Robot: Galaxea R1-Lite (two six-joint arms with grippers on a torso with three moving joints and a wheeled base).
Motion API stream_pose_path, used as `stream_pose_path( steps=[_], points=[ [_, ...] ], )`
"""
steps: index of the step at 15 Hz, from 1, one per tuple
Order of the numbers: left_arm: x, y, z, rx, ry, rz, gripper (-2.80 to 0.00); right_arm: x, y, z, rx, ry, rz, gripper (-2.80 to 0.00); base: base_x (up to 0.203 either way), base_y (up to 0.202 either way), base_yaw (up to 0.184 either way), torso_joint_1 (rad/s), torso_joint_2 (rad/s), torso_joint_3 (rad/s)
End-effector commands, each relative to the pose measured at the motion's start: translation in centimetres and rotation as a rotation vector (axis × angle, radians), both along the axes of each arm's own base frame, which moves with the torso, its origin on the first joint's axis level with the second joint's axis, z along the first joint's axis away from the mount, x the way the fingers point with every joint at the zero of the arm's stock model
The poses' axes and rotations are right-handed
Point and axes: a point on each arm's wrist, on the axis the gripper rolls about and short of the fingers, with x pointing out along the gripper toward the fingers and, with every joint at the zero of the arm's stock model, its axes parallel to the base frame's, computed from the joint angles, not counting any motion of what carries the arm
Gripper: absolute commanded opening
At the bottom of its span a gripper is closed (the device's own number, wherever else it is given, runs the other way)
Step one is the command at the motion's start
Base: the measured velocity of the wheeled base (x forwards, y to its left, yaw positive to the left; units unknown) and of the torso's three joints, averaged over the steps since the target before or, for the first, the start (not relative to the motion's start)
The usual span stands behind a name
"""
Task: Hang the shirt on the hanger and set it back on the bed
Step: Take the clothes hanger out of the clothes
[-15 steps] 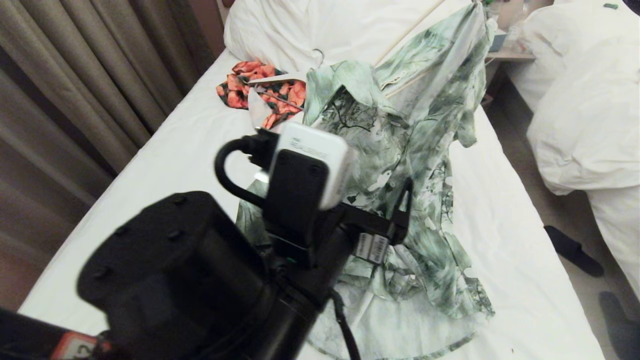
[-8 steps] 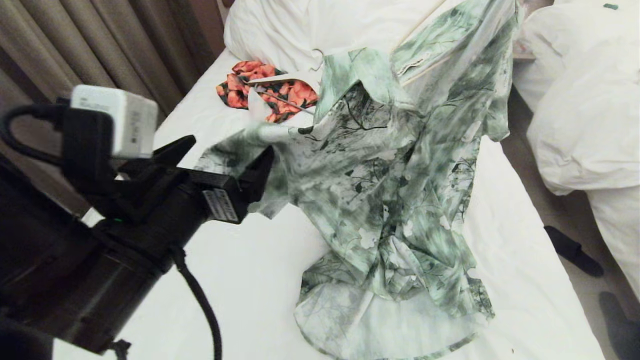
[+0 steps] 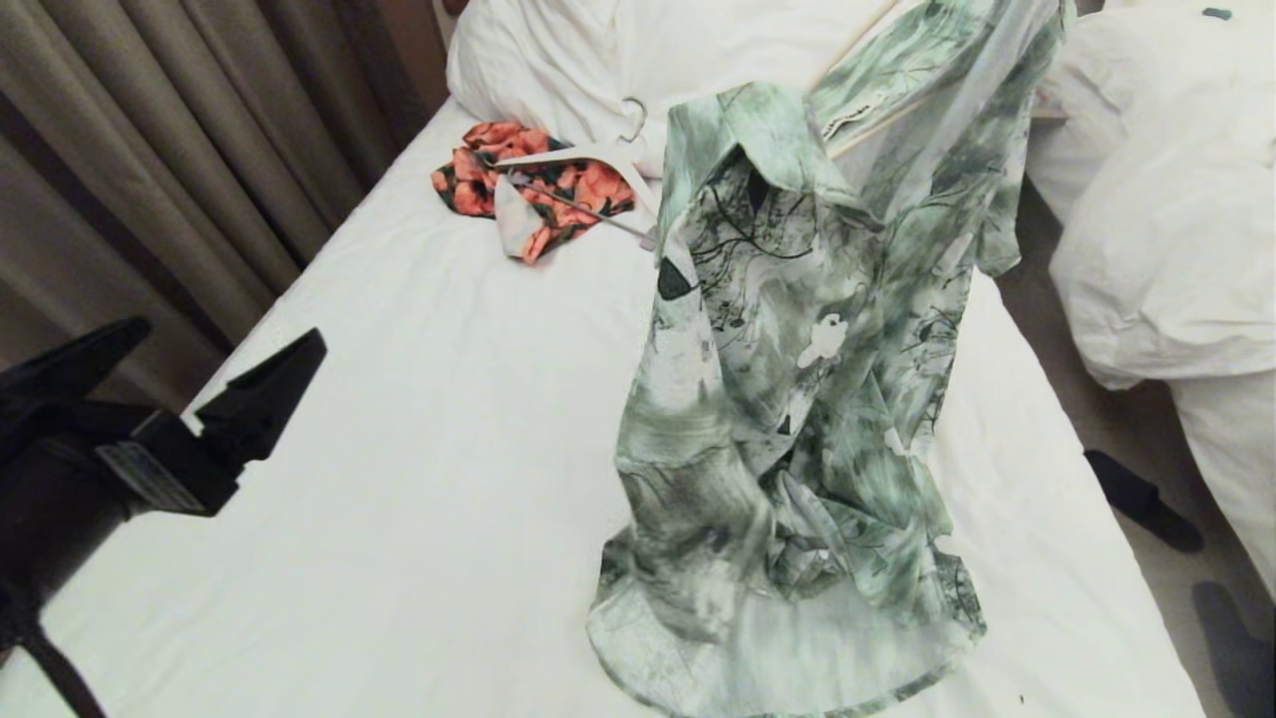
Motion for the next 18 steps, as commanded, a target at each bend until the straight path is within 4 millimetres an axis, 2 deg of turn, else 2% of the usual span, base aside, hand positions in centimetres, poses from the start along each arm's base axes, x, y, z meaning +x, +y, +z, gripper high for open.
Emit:
stream_pose_path(
  steps=[1, 5, 9, 18],
  points=[
    [-1.8, 2.2, 1.0, -0.050, -0.075, 0.083, -2.80, 0.0, 0.0, 0.0, 0.003, -0.001, 0.001, -2.80, 0.000, 0.000, 0.000, 0.000, 0.00, 0.000],
    [-4.5, 4.3, 0.8, -0.072, -0.076, 0.140, -2.80, 0.3, 0.4, -0.2, -0.007, 0.006, 0.007, -2.80, 0.000, 0.000, 0.000, 0.000, 0.00, 0.000],
    [-6.6, 5.6, 0.1, -0.085, -0.063, 0.184, -2.80, 0.3, 0.6, -0.3, -0.008, 0.006, 0.012, -2.80, 0.000, 0.000, 0.000, 0.000, 0.00, 0.000],
    [-10.2, 7.2, -1.0, -0.123, -0.129, 0.455, -2.80, -1.0, -0.4, 0.6, -0.085, -0.080, -0.034, -2.80, 0.000, 0.000, 0.000, 0.000, 0.00, 0.000]
  ],
)
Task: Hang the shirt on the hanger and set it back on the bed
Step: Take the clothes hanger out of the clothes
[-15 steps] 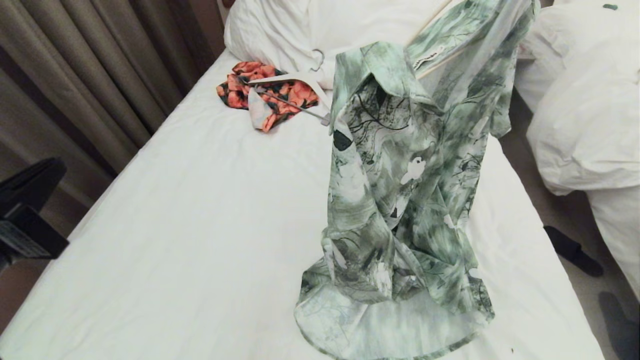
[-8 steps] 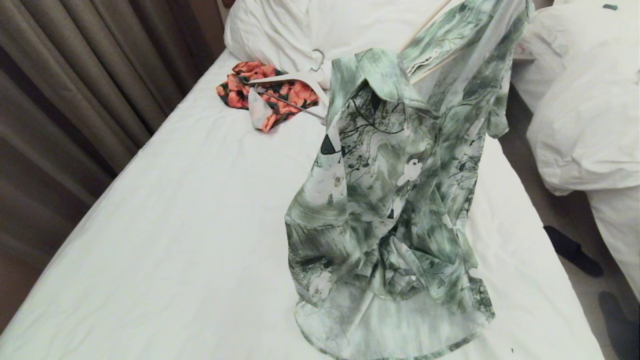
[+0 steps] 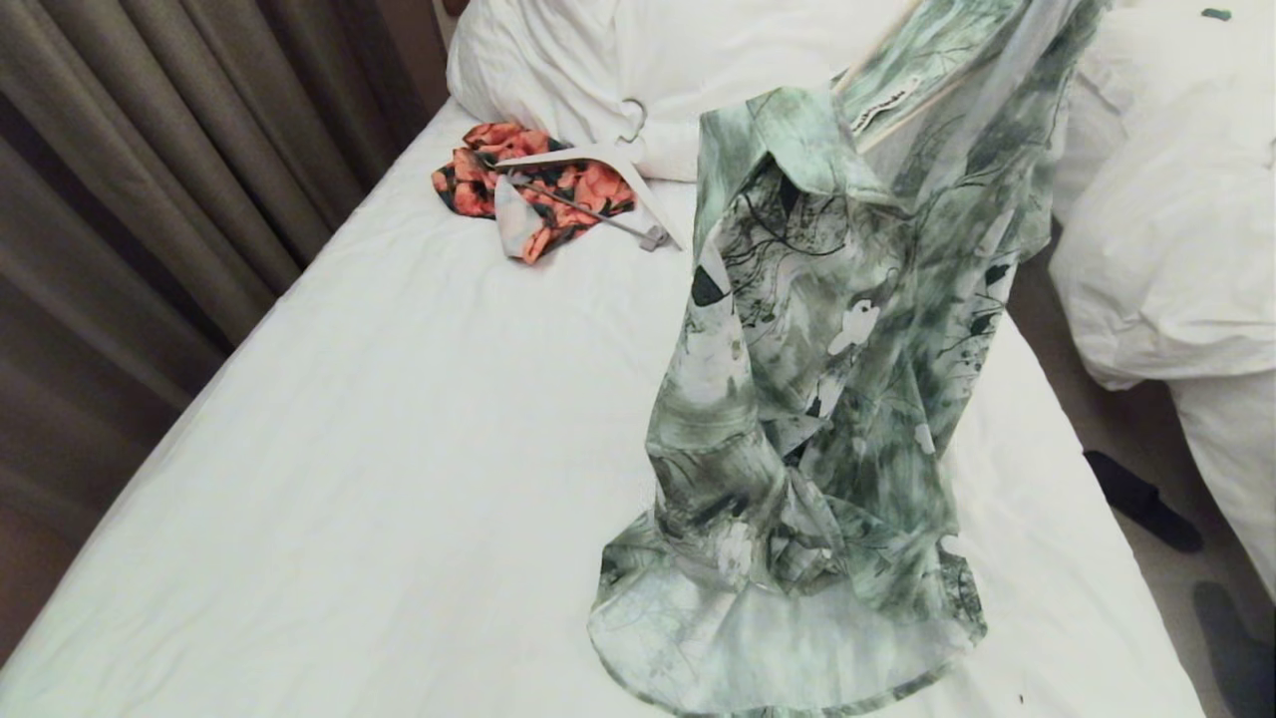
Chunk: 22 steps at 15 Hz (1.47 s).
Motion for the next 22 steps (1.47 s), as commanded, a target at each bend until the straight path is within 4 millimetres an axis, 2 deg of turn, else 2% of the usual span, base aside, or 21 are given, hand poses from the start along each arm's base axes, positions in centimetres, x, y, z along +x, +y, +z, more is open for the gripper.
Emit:
stream_pose_path(
  steps=[1, 5, 7, 14, 16, 18, 22],
  points=[
    [-0.9, 0.2, -0.6, -0.018, -0.025, 0.095, -2.80, -0.5, -0.4, 0.3, -0.001, -0.019, 0.012, -2.80, 0.000, 0.000, 0.000, 0.000, 0.00, 0.000],
    [-3.2, 0.3, -3.9, -0.016, -0.021, 0.145, -2.80, -1.0, -0.7, 0.6, -0.033, -0.057, 0.009, -2.80, 0.000, 0.000, 0.000, 0.000, 0.00, 0.000],
    [-3.3, 0.2, -5.1, -0.011, 0.032, 0.148, -2.80, -1.2, -0.9, 0.8, -0.049, -0.078, 0.006, -2.80, 0.000, 0.000, 0.000, 0.000, 0.00, 0.000],
    [-3.8, 0.2, -9.3, -0.004, 0.054, 0.160, -2.80, -2.4, -1.9, 1.4, -0.106, -0.145, -0.031, -2.80, 0.000, 0.000, 0.000, 0.000, 0.00, 0.000],
    [-3.8, 0.0, -11.1, 0.017, 0.064, 0.096, -2.80, -2.2, -1.7, 1.2, -0.110, -0.139, -0.031, -2.80, 0.000, 0.000, 0.000, 0.000, 0.00, 0.000],
    [-3.6, -0.3, -13.4, 0.063, 0.117, -0.056, -2.80, -2.0, -1.5, 1.1, -0.112, -0.134, -0.029, -2.80, 0.000, 0.000, 0.000, 0.000, 0.00, 0.000],
    [-3.3, -0.7, -14.5, 0.059, 0.167, -0.236, -2.80, -1.8, -1.4, 1.1, -0.127, -0.144, -0.009, -2.80, 0.000, 0.000, 0.000, 0.000, 0.00, 0.000]
  ],
)
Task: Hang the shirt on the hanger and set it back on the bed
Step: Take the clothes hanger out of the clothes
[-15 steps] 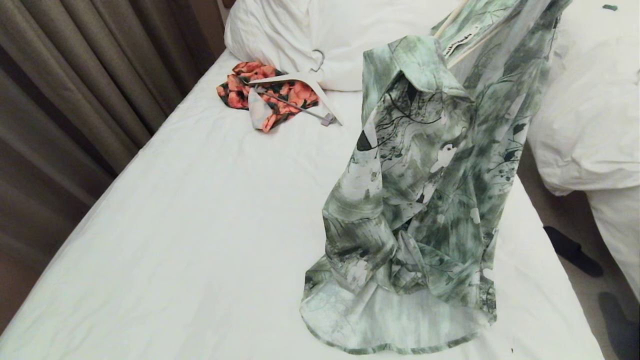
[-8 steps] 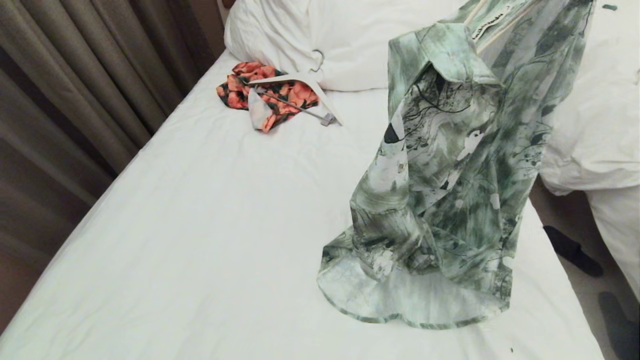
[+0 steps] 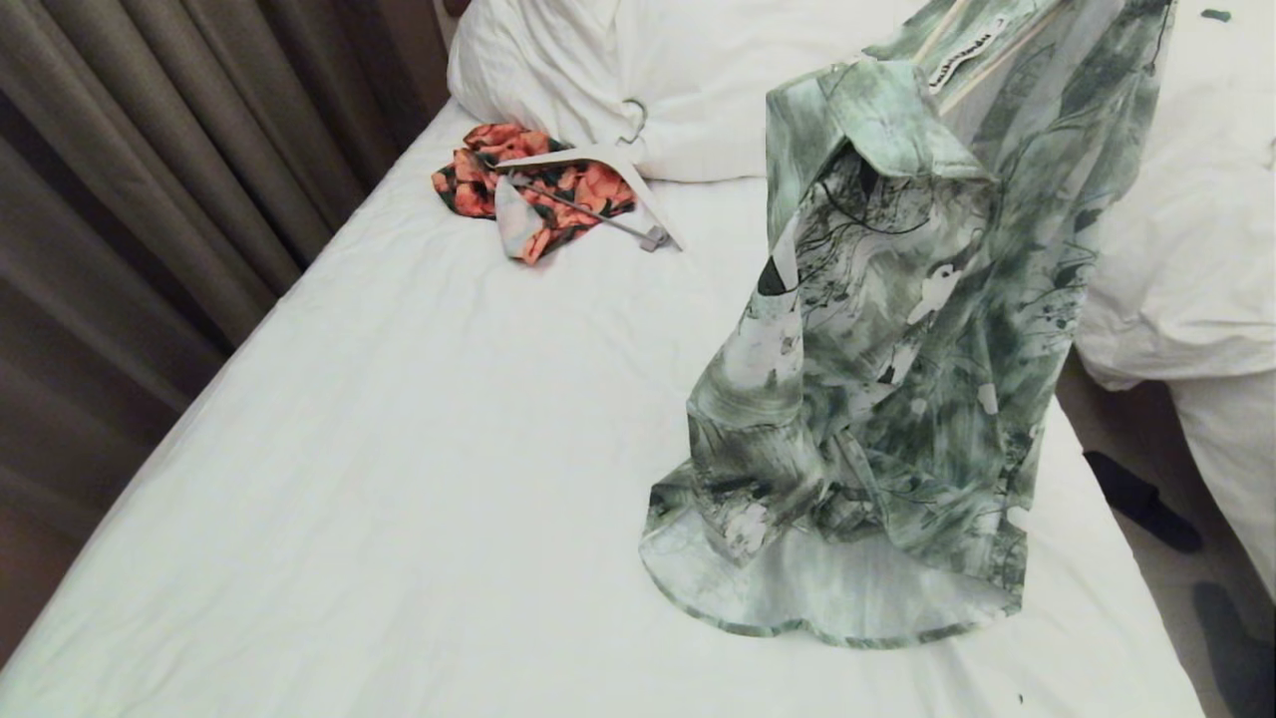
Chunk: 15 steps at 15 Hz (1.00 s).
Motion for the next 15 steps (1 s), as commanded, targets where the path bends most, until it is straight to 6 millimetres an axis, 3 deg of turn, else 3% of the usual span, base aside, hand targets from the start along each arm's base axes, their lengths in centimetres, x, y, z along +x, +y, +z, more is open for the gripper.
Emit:
stream_pose_path(
  steps=[1, 15],
  points=[
    [0.0, -0.1, -0.4, -0.017, 0.016, -0.060, -2.80, 0.1, 0.1, 0.0, -0.002, -0.003, 0.006, -2.80, 0.000, 0.000, 0.000, 0.000, 0.00, 0.000],
    [0.0, -0.3, -1.5, -0.094, 0.132, -0.126, -2.80, -0.2, -0.7, 0.5, 0.020, -0.054, 0.029, -2.80, 0.000, 0.000, 0.000, 0.000, 0.00, 0.000]
  ],
)
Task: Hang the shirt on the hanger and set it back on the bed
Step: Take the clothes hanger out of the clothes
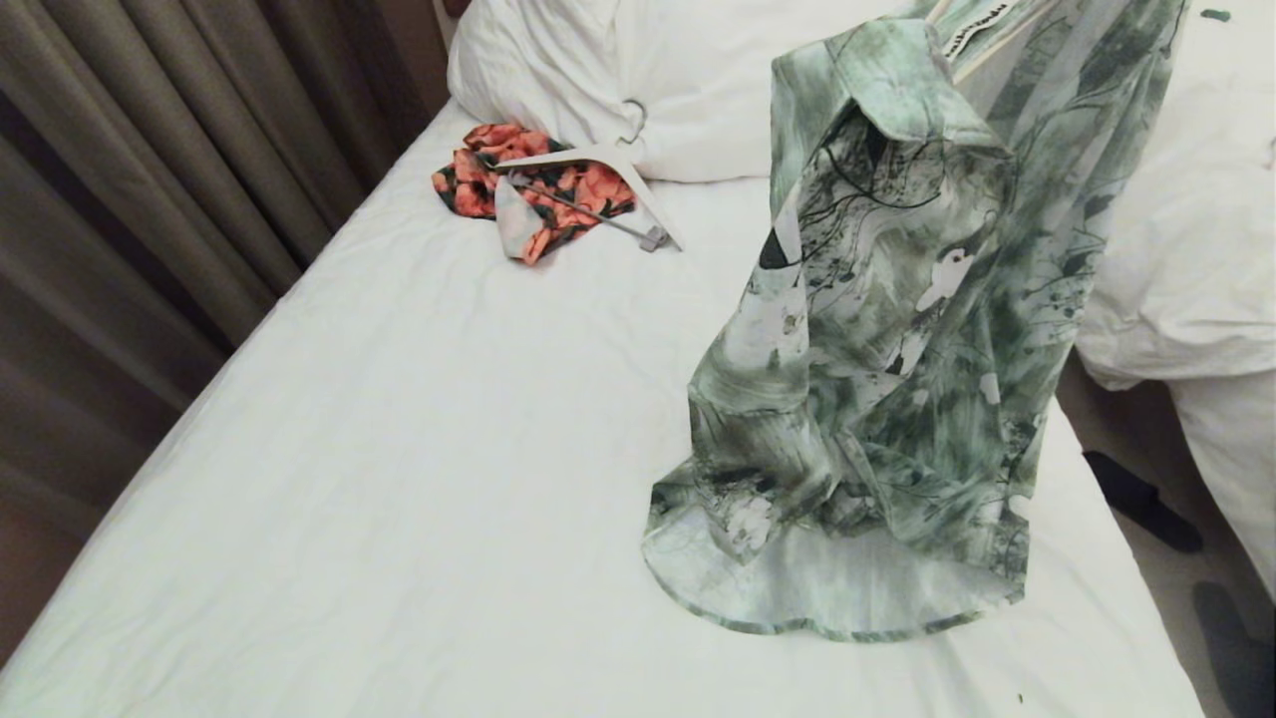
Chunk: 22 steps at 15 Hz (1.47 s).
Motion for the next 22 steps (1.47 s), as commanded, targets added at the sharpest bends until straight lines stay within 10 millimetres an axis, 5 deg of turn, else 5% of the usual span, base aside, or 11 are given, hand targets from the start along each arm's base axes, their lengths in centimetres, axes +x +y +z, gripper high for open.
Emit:
stream_pose_path(
  steps=[1, 10, 16, 22],
  points=[
    [0.0, 0.0, 0.0, -0.001, 0.001, 0.002, -2.80, 0.4, -0.4, 0.0, 0.030, 0.019, -0.003, -2.80, 0.000, 0.000, 0.000, 0.000, 0.00, 0.000],
    [0.0, 0.0, 0.0, 0.003, 0.000, 0.000, -2.80, 1.8, -2.0, -0.4, 0.194, 0.165, 0.040, -2.80, 0.000, 0.000, 0.000, 0.000, 0.00, 0.000],
    [0.4, -0.4, 6.7, -0.087, -0.013, -0.196, -2.80, 2.9, -0.9, -1.6, 0.201, 0.299, 0.037, -2.80, 0.000, 0.000, 0.000, 0.000, 0.00, 0.000],
    [5.3, -1.3, 10.3, -0.130, 0.160, -0.539, -2.80, 5.1, 0.7, -3.3, 0.162, 0.404, 0.039, -2.80, 0.000, 0.000, 0.000, 0.000, 0.00, 0.000]
  ],
)
